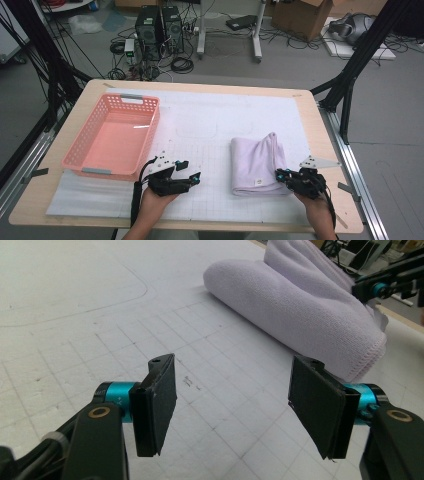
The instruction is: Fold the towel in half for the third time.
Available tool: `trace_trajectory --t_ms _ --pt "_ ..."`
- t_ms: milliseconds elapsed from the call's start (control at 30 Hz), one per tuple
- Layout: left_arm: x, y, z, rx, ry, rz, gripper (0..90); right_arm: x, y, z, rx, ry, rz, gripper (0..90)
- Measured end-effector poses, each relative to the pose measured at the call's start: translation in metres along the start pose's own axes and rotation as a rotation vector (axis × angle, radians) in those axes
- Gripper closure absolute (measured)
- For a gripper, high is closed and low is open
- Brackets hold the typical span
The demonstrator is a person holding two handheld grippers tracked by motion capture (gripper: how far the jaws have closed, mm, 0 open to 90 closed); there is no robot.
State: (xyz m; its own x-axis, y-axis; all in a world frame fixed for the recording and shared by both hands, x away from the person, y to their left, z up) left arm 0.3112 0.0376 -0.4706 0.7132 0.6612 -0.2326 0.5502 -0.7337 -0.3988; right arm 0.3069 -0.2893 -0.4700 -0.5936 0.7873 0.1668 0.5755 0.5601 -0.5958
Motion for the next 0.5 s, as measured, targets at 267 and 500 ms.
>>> trace_trajectory --t_ms 267,500 --pt "0.000 0.001 0.001 0.004 0.005 -0.008 36.1 -0.007 -0.020 0.011 0.098 -0.008 0.130 59.5" --pt "0.000 0.003 0.002 0.011 0.006 -0.006 36.1 0.004 -0.016 -0.012 -0.037 -0.104 0.121 67.0"
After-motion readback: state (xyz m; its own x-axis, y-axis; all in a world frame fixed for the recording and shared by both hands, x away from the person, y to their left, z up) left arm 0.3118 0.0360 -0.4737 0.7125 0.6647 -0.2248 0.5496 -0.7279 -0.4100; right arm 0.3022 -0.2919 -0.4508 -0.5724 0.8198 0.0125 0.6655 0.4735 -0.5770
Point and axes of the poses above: each handheld gripper's, and its own axes: y roughly forward along the jaws, z roughly out of its underside, x roughly to its left, the point moved 8 cm from there along y, roughly forward along the jaws, and after that the axes turned 1 degree about x, right-handed, at the moved point
